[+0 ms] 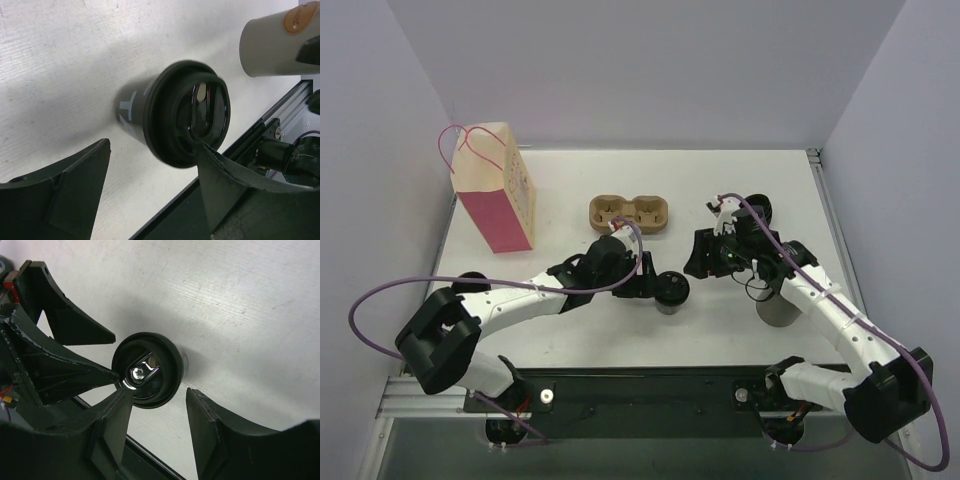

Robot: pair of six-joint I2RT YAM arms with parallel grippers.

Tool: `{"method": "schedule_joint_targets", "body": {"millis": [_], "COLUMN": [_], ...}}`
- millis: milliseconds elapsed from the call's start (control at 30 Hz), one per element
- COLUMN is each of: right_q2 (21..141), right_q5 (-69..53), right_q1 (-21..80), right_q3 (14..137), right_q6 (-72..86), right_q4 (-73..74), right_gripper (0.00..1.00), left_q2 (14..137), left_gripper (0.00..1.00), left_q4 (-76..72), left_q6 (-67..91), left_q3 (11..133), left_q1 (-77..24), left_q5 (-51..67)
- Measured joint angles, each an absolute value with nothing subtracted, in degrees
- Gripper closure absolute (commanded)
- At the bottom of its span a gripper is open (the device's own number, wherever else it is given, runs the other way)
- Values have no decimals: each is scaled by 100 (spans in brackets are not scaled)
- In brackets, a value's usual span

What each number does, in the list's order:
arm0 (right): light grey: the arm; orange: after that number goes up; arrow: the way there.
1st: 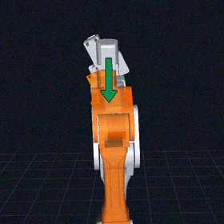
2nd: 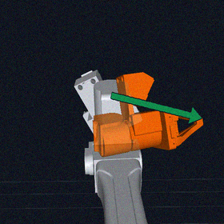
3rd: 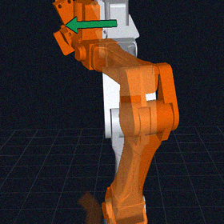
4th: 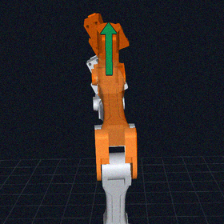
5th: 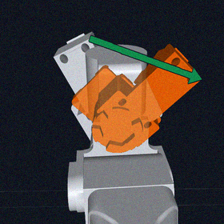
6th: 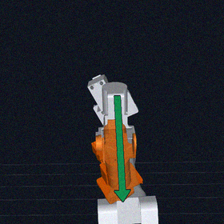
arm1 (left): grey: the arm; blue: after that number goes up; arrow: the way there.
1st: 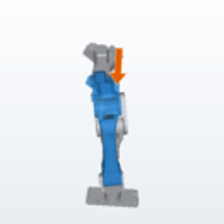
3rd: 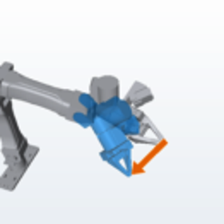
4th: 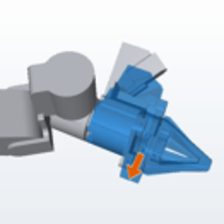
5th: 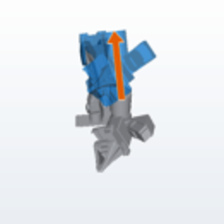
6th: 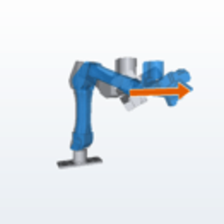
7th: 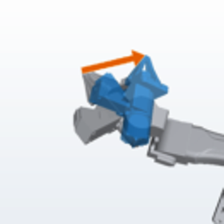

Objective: Pack the takeout coffee

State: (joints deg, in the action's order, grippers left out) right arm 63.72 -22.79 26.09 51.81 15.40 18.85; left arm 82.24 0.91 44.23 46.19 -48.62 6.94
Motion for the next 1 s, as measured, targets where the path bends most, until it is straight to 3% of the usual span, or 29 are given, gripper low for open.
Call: {"method": "schedule_joint_targets", "body": {"millis": [467, 767, 1000], "right_q2": [7164, 7905, 8296], "right_q5": [-2681, -2578, -2399], "right_q1": [2768, 3006, 3076], "right_q3": [5553, 5769, 5911], "right_q6": [1013, 674, 521], "right_q4": [1927, 1933, 1929], "right_gripper": [55, 56, 67], "left_q2": [8053, 6510, 5186], "left_gripper": [20, 14, 10], "left_q4": [298, 1575, 2298], "left_q6": [4093, 3186, 2652], "left_q3": [4696, 4698, 4475], "left_q1": [-4746, -4724, -4569], "left_q5": [980, 156, -471]}}
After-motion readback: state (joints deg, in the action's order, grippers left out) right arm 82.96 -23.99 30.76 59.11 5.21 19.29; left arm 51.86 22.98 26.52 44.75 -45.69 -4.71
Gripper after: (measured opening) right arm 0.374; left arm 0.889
